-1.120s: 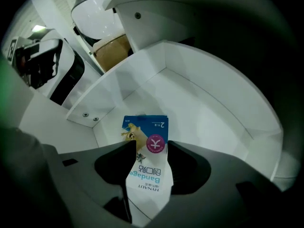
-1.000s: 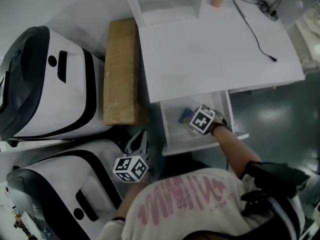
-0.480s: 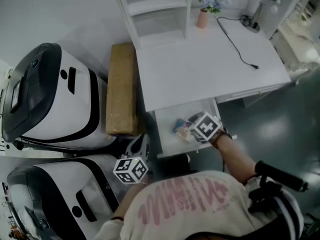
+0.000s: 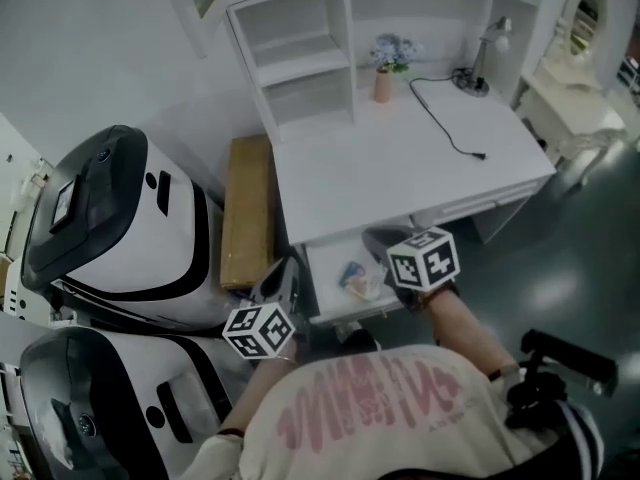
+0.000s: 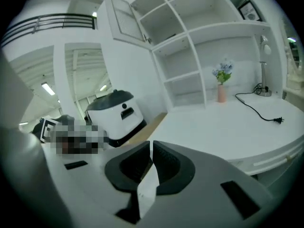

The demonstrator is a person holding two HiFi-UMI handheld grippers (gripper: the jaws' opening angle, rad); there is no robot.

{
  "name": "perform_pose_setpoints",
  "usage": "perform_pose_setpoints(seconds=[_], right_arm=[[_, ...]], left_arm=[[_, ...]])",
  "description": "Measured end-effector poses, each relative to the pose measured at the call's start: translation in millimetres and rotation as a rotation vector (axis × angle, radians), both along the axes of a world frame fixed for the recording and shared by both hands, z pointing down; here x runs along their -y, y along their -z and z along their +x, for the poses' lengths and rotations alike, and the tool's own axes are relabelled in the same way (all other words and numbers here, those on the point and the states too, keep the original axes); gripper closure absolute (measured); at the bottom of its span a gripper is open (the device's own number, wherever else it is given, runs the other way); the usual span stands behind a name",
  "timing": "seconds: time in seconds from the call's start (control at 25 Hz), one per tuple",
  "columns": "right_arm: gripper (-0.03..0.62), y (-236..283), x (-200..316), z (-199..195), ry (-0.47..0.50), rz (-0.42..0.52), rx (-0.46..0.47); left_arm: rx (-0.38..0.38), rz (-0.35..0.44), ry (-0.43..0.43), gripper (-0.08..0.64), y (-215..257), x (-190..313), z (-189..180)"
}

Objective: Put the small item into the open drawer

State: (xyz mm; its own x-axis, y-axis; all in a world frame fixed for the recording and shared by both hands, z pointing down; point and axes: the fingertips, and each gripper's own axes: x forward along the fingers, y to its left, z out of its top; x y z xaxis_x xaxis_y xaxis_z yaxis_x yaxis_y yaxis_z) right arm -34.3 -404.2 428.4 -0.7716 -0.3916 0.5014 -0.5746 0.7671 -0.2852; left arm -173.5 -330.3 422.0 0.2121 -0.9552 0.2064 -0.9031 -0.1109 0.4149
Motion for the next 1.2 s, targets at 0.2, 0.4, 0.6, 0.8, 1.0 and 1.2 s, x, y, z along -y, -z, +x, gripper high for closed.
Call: perform_pose_setpoints(seconds=[0.2,0.4,0.6,0.8,1.0,1.2], right_arm=[[0.565,44.4,-13.7,12.1,-0.06,0.063,0.145],[0.569,81.6,-24.8,35.0,-0.106,0.127,0.19],[0.571,105.1,-41.7,61.3,-0.169,0.181,0.217],[0.572,106.5,-66.8,76.2,-0.183,0.16,0.241],[0.572,96.5,-98.2,86.4,-0.185,0.141,0.221],[0.572,88.4,-122.1,97.3,-0.184,0.15,0.179]], left_arm=[[0.009,0.063,-0.044,0.531,32.9,-3.4,18.6],[0.02,0.128,-0.077,0.531,61.6,-14.1,36.8],[0.023,0.157,-0.071,0.531,71.9,-36.9,43.8],[0.028,0.143,-0.08,0.531,70.9,-66.2,55.7],[0.023,0.137,-0.069,0.531,70.3,-97.2,61.7],[0.021,0.123,-0.076,0.531,64.5,-125.1,73.2]])
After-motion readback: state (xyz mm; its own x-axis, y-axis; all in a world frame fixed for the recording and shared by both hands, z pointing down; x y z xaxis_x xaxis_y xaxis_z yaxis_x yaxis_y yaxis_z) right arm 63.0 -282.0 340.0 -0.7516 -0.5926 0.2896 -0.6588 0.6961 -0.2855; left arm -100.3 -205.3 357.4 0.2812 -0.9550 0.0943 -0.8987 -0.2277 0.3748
